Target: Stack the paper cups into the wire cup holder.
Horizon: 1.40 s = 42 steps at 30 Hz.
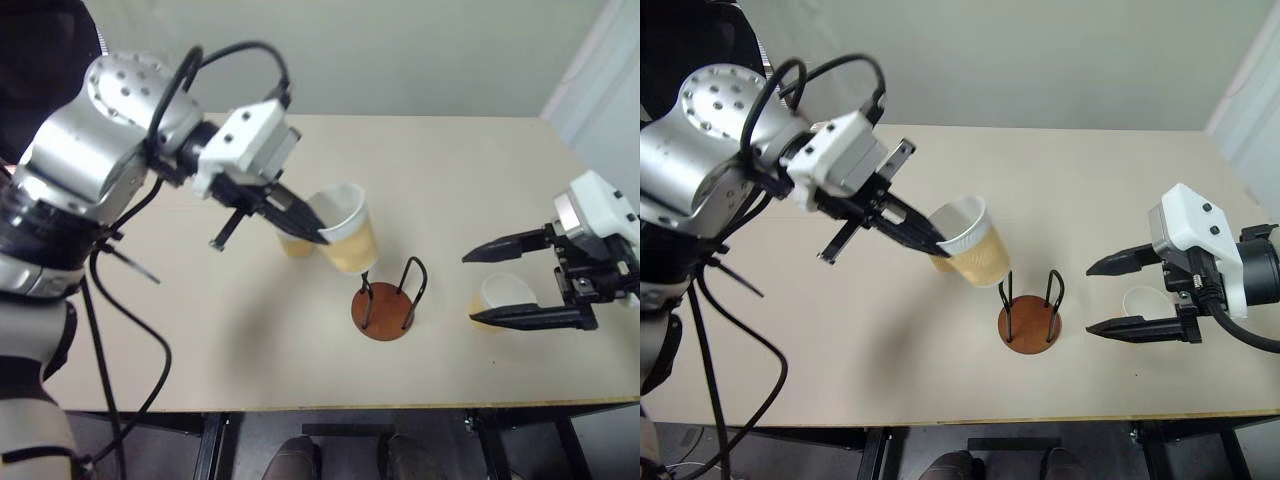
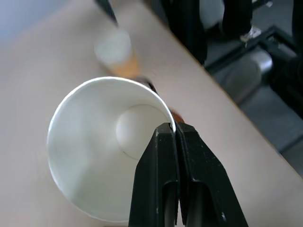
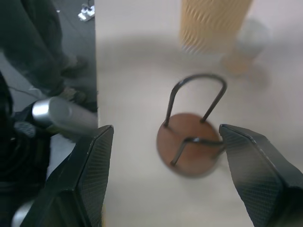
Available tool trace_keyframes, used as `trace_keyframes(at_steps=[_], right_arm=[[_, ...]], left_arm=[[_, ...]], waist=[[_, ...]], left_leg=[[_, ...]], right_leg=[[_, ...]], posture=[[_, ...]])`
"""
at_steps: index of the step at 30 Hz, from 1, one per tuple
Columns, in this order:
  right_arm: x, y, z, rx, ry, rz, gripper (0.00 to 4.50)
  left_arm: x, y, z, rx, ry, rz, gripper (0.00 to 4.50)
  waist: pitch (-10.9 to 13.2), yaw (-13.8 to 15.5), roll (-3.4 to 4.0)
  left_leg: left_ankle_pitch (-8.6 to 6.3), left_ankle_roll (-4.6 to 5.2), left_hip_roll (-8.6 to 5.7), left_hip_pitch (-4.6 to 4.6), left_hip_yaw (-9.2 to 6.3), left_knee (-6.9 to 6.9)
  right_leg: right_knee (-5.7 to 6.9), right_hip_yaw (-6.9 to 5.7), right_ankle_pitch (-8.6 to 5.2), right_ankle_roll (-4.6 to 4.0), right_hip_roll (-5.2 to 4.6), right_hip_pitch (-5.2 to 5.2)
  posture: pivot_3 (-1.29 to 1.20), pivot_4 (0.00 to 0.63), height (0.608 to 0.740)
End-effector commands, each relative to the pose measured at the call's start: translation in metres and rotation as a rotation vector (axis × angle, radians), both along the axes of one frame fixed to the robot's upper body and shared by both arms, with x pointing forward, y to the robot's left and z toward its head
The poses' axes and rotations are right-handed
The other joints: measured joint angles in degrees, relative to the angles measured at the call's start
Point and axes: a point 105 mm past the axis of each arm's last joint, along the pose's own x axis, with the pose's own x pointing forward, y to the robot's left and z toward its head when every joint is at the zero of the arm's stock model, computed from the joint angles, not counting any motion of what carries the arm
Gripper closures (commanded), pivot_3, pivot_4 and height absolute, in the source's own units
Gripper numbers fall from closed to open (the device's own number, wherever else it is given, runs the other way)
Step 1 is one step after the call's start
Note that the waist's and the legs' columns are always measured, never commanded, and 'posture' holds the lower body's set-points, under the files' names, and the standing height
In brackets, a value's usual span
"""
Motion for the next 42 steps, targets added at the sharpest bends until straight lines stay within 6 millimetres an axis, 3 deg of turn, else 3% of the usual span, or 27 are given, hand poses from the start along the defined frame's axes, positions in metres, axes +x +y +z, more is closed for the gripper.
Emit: trace_keyframes(at_steps=[1, 4, 8, 19, 23, 26, 29, 32, 37, 42], right_arm=[[-0.008, -0.005, 0.026, -0.019, -0.083, -0.018, 0.79], [-0.009, -0.013, 0.050, -0.031, -0.151, -0.079, 0.79], [-0.013, -0.017, 0.065, -0.028, -0.187, -0.139, 0.79], [-0.031, -0.018, 0.052, 0.009, -0.193, -0.244, 0.79], [-0.032, -0.017, 0.047, 0.019, -0.185, -0.258, 0.79], [-0.028, -0.018, 0.040, 0.016, -0.169, -0.276, 0.79], [-0.025, -0.019, 0.035, 0.013, -0.156, -0.291, 0.79], [-0.016, -0.022, 0.027, -0.002, -0.144, -0.338, 0.79], [-0.003, -0.036, -0.002, -0.132, -0.094, -0.465, 0.79], [0.001, -0.038, -0.029, -0.232, -0.057, -0.437, 0.79]], left_arm=[[0.003, -0.007, 0.007, 0.011, -0.016, -0.056, 4.47], [0.008, -0.022, 0.003, 0.031, -0.028, -0.110, 4.47], [0.016, -0.033, -0.007, 0.055, -0.031, -0.153, 4.47], [0.029, -0.059, -0.048, 0.162, -0.097, -0.283, 4.47], [0.029, -0.067, -0.051, 0.159, -0.114, -0.308, 4.47], [0.025, -0.080, -0.036, 0.079, -0.092, -0.310, 3.84], [0.022, -0.085, -0.024, 0.017, -0.082, -0.305, 2.87], [0.016, -0.078, -0.008, -0.050, -0.056, -0.288, 1.79], [0.028, -0.056, 0.013, -0.162, -0.012, -0.146, 1.79], [0.048, -0.025, -0.002, -0.191, 0.021, 0.040, 1.79]], waist=[[0.0, 0.1, 0.02], [0.0, 0.2, 0.00], [0.0, 0.4, 0.00], [0.1, 1.0, 0.02], [0.1, 1.1, 0.02], [0.1, 1.3, 0.00], [0.1, 1.3, 0.03], [0.1, 1.2, 0.04], [0.0, 1.1, 0.08], [0.0, 1.0, 0.23]], left_leg=[[0.00, 0.00, 0.00, 0.00, -0.01, 0.00], [0.01, -0.01, 0.00, -0.02, -0.02, -0.02], [-0.04, 0.04, -0.03, -0.03, -0.02, 0.01], [-0.24, 0.21, -0.08, -0.12, 0.07, 0.26], [-0.26, 0.26, -0.13, -0.17, 0.14, 0.31], [-0.27, 0.28, -0.16, -0.19, 0.14, 0.35], [-0.28, 0.31, -0.18, -0.20, 0.18, 0.36], [-0.28, 0.32, -0.15, -0.17, 0.20, 0.31], [-0.27, 0.31, -0.13, -0.10, 0.22, 0.36], [-0.26, 0.34, -0.12, 0.01, 0.24, 0.38]], right_leg=[[0.03, -0.01, -0.01, 0.03, 0.00, 0.00], [0.01, -0.01, 0.00, 0.07, -0.02, -0.02], [-0.04, 0.00, -0.02, 0.17, -0.05, 0.03], [0.03, 0.04, -0.15, 0.46, -0.10, 0.05], [0.02, 0.02, -0.13, 0.54, -0.09, 0.04], [0.03, 0.00, -0.14, 0.59, -0.09, 0.06], [0.01, 0.03, -0.12, 0.64, -0.11, 0.05], [0.02, 0.07, -0.14, 0.67, -0.09, 0.04], [0.08, 0.10, -0.16, 0.70, -0.04, 0.06], [0.13, 0.14, -0.16, 0.70, -0.10, 0.12]], posture=[[0.00, 0.150, 0.740], [0.00, 0.150, 0.740], [0.00, 0.150, 0.740], [0.00, 0.150, 0.740], [0.00, 0.150, 0.740], [0.00, 0.150, 0.740], [0.00, 0.150, 0.740], [0.00, 0.150, 0.740], [0.00, 0.150, 0.740], [0.00, 0.150, 0.740]])
